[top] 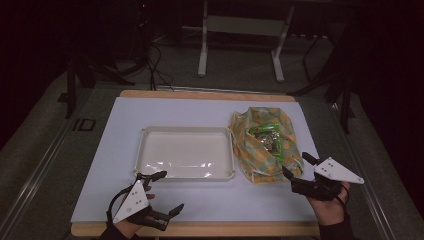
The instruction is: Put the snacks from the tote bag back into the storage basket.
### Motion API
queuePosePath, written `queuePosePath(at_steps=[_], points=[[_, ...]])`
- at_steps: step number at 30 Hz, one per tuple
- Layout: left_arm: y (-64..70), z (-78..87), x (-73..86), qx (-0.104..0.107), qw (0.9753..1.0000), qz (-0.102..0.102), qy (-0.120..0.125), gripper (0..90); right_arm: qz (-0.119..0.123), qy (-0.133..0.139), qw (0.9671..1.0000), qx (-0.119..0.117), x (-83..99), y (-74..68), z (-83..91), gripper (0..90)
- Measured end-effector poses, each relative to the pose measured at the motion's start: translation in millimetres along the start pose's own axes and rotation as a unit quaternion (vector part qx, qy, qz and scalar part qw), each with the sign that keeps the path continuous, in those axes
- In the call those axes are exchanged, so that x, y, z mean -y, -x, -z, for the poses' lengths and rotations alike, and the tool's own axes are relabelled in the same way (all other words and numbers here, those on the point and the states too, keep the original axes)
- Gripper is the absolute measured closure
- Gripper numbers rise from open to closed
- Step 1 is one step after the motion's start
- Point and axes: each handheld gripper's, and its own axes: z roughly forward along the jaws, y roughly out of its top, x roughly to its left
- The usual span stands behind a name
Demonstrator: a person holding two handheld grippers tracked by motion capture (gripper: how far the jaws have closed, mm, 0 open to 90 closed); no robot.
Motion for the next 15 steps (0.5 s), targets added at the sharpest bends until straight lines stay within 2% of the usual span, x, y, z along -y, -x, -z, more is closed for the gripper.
queuePosePath(at_steps=[4,8,15], points=[[1.3,1.0,0.0,0.0,1.0,0.001,0.0,0.4,0.011,0.001,0.9999,-0.008,-10.4,3.2,1.4,21.7],[1.7,0.6,0.0,0.001,1.0,0.0,0.0,0.4,0.004,0.01,0.9998,-0.014,-20.9,9.1,2.7,22.3],[1.4,0.5,0.0,0.003,1.0,0.001,0.0,0.4,0.006,0.024,0.9997,-0.003,-35.2,18.4,0.1,23.8]])
